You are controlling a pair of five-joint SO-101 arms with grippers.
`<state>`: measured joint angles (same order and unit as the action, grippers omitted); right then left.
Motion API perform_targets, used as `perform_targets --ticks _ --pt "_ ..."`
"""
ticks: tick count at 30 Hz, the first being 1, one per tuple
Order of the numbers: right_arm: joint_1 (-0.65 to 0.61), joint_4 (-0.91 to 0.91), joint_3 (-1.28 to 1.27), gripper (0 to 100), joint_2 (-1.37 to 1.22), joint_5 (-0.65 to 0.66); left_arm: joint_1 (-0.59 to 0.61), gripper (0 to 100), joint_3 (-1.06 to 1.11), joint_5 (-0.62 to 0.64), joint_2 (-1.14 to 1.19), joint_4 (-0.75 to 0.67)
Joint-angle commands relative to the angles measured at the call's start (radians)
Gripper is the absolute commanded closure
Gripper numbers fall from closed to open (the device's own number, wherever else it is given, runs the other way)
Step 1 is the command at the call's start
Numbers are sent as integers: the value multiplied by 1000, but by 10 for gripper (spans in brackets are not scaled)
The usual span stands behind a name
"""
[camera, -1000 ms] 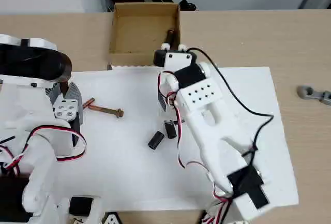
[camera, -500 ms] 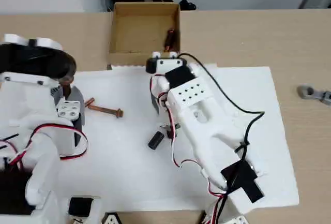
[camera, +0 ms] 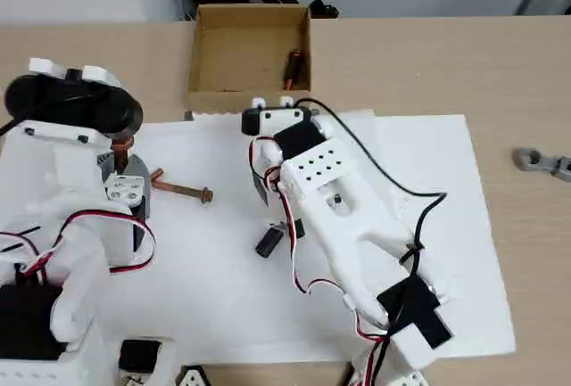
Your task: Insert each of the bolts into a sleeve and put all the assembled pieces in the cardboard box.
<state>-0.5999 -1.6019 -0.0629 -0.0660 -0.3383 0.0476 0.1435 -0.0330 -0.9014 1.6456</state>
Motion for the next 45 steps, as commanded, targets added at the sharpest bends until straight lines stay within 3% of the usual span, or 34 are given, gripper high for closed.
perform_targets --ticks 1,12,18,35,40,45 --pt "-4 73 -35 847 7 2 3 994 -7 2 -9 -35" --pt "-1 173 -55 847 -2 -2 2 994 -8 23 -9 -35" --pt "-1 214 -92 847 -94 -83 2 994 -10 23 -11 -35" --pt "1 298 -94 849 -194 -81 2 994 -10 23 -11 -37" --pt "1 294 -94 998 -194 -78 2 994 -10 23 -11 -37" --pt "1 280 -117 989 -186 -78 2 994 -12 23 -11 -37"
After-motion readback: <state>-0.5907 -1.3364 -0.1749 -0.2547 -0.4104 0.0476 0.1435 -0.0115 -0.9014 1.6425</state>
